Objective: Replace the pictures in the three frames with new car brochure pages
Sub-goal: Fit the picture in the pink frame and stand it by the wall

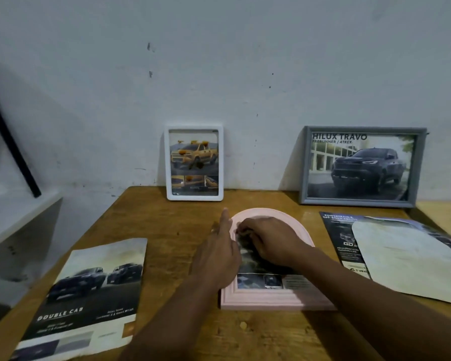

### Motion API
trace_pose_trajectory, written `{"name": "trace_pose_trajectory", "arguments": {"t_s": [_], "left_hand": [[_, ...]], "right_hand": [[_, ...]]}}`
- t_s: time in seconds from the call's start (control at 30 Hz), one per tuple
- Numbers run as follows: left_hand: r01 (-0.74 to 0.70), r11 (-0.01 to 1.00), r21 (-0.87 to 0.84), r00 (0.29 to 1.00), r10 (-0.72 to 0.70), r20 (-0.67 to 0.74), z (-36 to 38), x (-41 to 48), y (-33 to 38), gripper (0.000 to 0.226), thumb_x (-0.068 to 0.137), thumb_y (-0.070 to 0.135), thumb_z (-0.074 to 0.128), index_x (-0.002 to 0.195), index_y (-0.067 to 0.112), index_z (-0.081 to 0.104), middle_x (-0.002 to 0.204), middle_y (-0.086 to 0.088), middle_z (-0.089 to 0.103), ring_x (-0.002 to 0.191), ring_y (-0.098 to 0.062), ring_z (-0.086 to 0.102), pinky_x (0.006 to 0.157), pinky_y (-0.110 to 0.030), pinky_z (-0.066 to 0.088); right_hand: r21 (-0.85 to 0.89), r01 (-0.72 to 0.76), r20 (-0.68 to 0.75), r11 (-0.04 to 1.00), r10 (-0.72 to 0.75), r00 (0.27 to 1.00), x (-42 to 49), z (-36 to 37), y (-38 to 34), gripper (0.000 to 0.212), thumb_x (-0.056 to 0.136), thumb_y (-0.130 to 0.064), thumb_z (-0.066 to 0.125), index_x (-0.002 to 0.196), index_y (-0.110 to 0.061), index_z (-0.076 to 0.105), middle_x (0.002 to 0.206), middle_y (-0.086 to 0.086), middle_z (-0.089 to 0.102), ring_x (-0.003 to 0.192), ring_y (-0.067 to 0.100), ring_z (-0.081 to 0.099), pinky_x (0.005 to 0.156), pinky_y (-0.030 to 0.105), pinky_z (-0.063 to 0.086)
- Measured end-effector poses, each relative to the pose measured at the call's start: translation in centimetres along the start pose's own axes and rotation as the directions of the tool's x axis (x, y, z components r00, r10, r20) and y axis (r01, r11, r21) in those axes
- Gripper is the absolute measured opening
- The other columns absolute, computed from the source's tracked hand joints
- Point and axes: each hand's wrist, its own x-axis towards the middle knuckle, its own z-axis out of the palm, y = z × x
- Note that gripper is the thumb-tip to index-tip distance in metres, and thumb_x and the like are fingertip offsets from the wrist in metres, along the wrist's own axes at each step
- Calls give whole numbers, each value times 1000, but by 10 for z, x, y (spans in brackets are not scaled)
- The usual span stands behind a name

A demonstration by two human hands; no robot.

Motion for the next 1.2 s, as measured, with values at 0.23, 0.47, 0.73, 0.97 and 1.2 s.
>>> {"name": "trace_pose_trajectory", "arguments": {"t_s": [0.23,0.47,0.73,0.97,1.2], "left_hand": [[-1,992,124,998,-7,58,-3,1,5,77,105,35,42,161,32,-10,164,2,36,143,-26,44,111,-48,45],[33,990,134,999,-37,27,-7,-1,14,71,105,36,41,162,24,0,156,4,47,129,-23,56,101,-45,53],[64,992,105,998,-64,-10,-8,-2,15,58,106,34,39,159,20,21,141,-5,59,110,-20,64,84,-36,57],[203,976,-78,978,-199,57,-23,16,9,48,110,41,37,152,19,43,154,-8,47,140,-25,43,104,-36,37],[102,994,-32,994,-101,35,-15,6,2,45,109,27,37,153,26,41,153,-3,48,131,-18,45,104,-36,41]], "right_hand": [[-227,30,126,973,-1,992,4,-13,13,43,88,-28,62,129,-31,50,123,0,66,105,26,63,82,39,53],[-401,-81,38,913,105,994,-14,-18,20,42,92,-31,55,130,-18,43,116,8,66,100,28,61,84,38,44],[-176,-498,-137,849,480,867,-28,-1,-37,58,81,-27,77,128,-8,50,120,10,65,107,26,64,91,36,51],[186,-324,-33,928,335,941,-14,14,-57,54,89,-16,68,139,-19,47,128,8,64,117,26,58,98,41,50],[58,-106,164,993,95,982,-26,-13,-17,57,91,-8,63,139,-32,43,136,3,61,119,26,57,93,39,52]]}}
